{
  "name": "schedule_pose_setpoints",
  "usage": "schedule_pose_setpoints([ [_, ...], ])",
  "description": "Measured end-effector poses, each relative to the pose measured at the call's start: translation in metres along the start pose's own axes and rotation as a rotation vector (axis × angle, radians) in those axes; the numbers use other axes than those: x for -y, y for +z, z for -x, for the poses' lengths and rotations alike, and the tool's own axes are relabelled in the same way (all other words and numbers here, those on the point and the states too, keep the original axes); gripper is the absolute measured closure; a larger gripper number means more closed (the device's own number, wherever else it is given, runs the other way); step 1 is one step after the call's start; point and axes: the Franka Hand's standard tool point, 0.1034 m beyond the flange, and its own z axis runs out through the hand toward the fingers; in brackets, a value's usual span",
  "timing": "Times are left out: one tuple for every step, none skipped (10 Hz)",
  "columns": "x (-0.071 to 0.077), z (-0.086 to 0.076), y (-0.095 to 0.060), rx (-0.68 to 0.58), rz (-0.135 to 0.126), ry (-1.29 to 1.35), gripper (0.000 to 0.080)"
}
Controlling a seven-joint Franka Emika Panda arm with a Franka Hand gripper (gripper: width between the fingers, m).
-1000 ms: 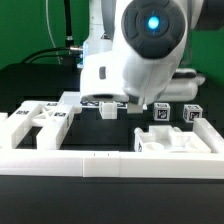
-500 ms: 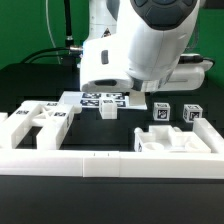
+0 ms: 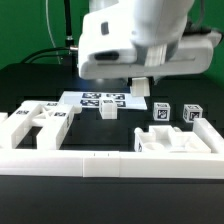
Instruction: Assemble chair
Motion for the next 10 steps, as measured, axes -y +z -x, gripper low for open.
schedule_pose_setpoints([
  [-0.001,-0.009,-0.003,-0.102,0.005,0.001,0.0515],
  [-0.001,-0.008,-0.003,-0.157,0.007,0.003,0.0515],
  [-0.002,-0.012,-0.007,-0.241,0.012,0.004,0.0515],
  [-0.003,-0.014,-0.009,-0.318,0.016,0.006,0.0515],
  [-0.003,-0.014,-0.012,-0.365,0.019,0.004,0.0515],
  [-0.003,-0.012,-0.030,-0.446,0.026,-0.010,0.0515],
  [-0.002,-0.006,-0.040,-0.480,0.027,-0.012,0.0515],
  [0.000,-0.006,-0.055,-0.532,0.028,-0.012,0.0515],
  [0.004,-0.006,-0.072,-0.603,0.030,-0.009,0.0515],
  [0.002,-0.011,-0.074,-0.706,0.040,-0.013,0.0515],
])
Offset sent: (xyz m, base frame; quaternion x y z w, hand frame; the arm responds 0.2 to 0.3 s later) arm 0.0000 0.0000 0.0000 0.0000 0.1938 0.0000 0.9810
